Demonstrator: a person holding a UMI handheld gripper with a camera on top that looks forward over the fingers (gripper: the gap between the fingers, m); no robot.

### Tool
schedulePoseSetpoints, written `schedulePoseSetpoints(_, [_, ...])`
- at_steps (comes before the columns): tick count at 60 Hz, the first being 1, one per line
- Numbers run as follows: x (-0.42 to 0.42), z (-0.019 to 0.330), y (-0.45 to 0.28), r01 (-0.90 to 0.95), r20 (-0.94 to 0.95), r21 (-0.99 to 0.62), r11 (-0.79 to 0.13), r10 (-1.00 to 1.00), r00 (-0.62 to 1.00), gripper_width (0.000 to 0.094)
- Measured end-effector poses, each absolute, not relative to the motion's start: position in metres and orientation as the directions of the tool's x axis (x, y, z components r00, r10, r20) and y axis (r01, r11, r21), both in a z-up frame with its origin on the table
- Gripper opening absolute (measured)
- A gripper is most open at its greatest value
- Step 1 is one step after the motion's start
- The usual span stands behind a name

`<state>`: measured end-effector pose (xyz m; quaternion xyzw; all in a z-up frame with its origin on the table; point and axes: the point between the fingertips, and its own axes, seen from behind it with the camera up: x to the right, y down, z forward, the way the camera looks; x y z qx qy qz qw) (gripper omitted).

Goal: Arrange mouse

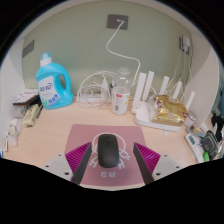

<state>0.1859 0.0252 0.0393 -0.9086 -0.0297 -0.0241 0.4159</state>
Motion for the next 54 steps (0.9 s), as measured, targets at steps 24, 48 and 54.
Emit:
schedulePoseSetpoints(24, [0.162, 0.155, -0.117, 0.121, 0.152, -0.823, -0.555, -0.01, 0.988, 0.0849])
schedulePoseSetpoints(48, [0.152, 0.181, -0.197, 0.124, 0.158, -0.832, -0.541, -0.017, 0.987, 0.0849])
schedulePoseSetpoints(54, [0.151, 0.187, -0.197, 0.118, 0.151, -0.839, -0.53, -0.018, 0.988, 0.0848])
